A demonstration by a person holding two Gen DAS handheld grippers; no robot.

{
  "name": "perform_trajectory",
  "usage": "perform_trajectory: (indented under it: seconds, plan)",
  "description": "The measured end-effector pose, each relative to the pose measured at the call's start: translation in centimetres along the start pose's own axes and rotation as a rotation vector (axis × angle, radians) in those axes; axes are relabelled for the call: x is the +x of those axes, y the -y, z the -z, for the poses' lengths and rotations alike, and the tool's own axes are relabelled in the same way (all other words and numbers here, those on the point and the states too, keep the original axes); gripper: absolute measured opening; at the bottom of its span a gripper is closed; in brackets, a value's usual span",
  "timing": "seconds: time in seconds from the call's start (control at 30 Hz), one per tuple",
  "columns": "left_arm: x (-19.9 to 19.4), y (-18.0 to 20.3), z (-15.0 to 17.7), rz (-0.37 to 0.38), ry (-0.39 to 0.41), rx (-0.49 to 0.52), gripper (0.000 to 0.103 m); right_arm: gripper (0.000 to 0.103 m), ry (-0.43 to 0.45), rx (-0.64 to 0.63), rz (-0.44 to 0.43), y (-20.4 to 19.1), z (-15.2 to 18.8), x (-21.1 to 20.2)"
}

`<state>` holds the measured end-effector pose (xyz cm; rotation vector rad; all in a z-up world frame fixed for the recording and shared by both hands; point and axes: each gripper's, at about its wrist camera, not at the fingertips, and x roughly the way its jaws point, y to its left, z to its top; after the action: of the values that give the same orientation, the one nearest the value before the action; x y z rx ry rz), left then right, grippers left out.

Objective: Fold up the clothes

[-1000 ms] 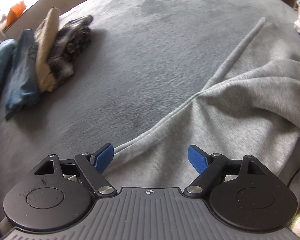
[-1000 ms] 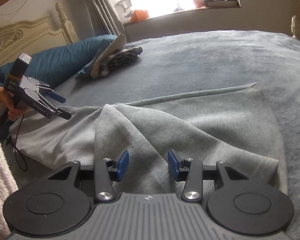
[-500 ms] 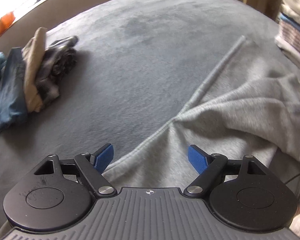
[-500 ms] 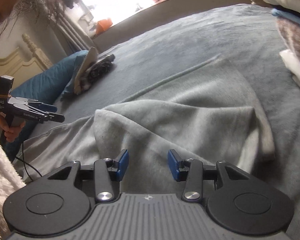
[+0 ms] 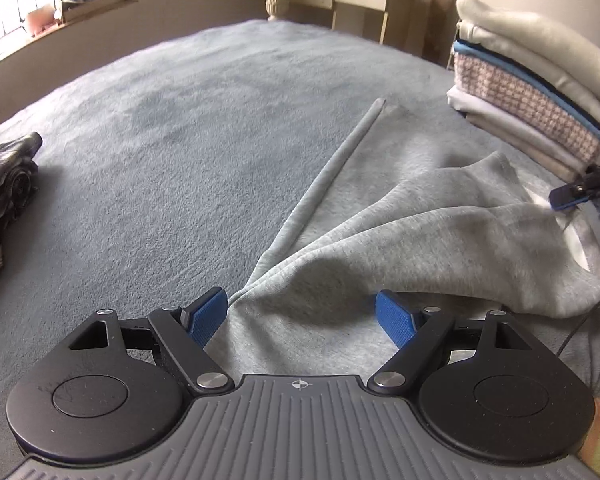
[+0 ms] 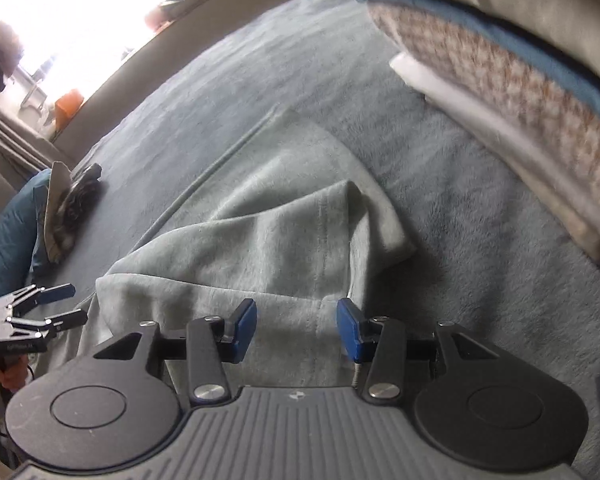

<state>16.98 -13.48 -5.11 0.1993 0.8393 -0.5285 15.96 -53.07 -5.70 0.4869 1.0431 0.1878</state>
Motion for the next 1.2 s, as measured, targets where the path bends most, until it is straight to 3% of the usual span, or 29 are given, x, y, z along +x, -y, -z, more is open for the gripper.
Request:
perform_trajectory:
  seconds: [0.1, 0.27, 0.43, 0.6, 0.73, 0.87, 0.97, 1.2]
  plan:
    - [-0.4, 0.7, 1.2, -0.023, 0.024, 0.018, 0.083, 0.047, -0.02, 0.106, 0.061, 1.7, -0.4, 1.1]
    - [-0.5, 1.7, 2.4, -0.075, 0.037, 0.095, 0.083, 0.047, -0.067, 0.268, -0.03, 3.7, 0.0, 2.5]
    - [-0.4, 1.4, 2.5, -0.08, 0.034, 0.076, 0.083, 0.044, -0.038, 0.252, -0.046, 3.0, 1.4, 1.6]
    - [0.5, 1.9, 2.3, -0.085, 0.035, 0.081, 0.083, 0.019, 0.014, 0.213, -0.094, 2.6, 1.5, 0.6]
    - [1.1, 2.2, 2.2, -0.084, 0.019, 0.073, 0.083, 0.019, 0.048, 0.242, -0.142, 3.2, 1.2, 0.6]
    - [1.3, 2.4, 2.3, -0.096, 0.018, 0.08, 0.083, 0.019, 0.027, 0.247, -0.132, 3.6, 0.8, 2.0]
    - [1.5, 2.3, 2.4, -0.113, 0.015, 0.078, 0.083, 0.002, 0.07, 0.238, -0.167, 3.4, 0.6, 1.8]
    - [1.7, 1.7, 2.2, -0.134, 0.013, 0.059, 0.083, 0.002, 0.228, 0.105, -0.223, -0.5, -4.2, -1.1]
